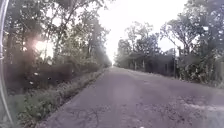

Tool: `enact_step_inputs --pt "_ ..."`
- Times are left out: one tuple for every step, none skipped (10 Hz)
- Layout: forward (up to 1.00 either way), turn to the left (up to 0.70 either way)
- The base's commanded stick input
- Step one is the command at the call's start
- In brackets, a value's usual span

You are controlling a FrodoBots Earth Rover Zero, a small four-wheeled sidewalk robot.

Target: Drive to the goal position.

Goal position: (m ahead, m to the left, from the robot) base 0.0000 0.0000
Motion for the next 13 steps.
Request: enact_step_inputs --pt "0.10 0.01" --pt "0.10 0.01" --pt "0.10 0.01" --pt "0.10 0.01" --pt "0.10 0.01" --pt "0.10 0.01" --pt "0.10 0.01" --pt "0.10 0.01" --pt "0.10 0.01" --pt "0.10 0.01" --pt "0.10 0.01" --pt "0.10 0.01" --pt "0.10 0.01"
